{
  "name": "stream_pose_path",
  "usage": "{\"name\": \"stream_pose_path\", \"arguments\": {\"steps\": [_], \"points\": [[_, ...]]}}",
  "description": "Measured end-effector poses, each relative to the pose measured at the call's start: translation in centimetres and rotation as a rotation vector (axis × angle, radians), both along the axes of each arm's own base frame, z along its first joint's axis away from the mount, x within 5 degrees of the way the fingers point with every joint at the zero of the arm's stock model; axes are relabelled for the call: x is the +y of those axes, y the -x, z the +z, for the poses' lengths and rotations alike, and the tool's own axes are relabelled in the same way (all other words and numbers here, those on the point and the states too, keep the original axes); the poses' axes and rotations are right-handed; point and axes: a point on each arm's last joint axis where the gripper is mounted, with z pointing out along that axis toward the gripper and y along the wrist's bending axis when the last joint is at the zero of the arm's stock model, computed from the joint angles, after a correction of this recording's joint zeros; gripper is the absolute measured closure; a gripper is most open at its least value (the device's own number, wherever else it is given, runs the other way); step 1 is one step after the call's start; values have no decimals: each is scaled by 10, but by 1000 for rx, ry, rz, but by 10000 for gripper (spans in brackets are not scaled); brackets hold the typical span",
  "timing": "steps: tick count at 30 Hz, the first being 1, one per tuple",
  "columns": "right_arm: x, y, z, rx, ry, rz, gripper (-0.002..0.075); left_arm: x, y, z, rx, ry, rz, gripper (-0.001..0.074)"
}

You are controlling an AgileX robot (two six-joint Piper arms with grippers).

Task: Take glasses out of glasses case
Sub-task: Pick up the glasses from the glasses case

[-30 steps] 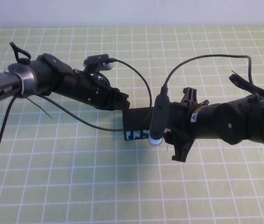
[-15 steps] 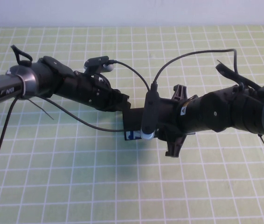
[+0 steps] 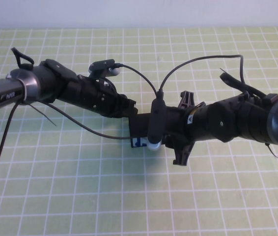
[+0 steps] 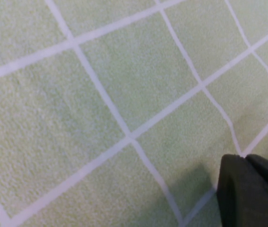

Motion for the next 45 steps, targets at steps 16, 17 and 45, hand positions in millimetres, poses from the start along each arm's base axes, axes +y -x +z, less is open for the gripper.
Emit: {"name": "stream_pose_path", "arguments": {"steps": [16, 17, 45], "points": [[0, 1, 9, -48, 16, 32, 687, 1, -1, 0, -2, 2, -6, 739], [-1, 1, 12, -52, 10, 30, 692, 1, -1, 1, -3, 3, -8, 739], [-1, 1, 35, -87, -125, -65, 729, 25, 38, 49, -95, 205, -269, 739]]}}
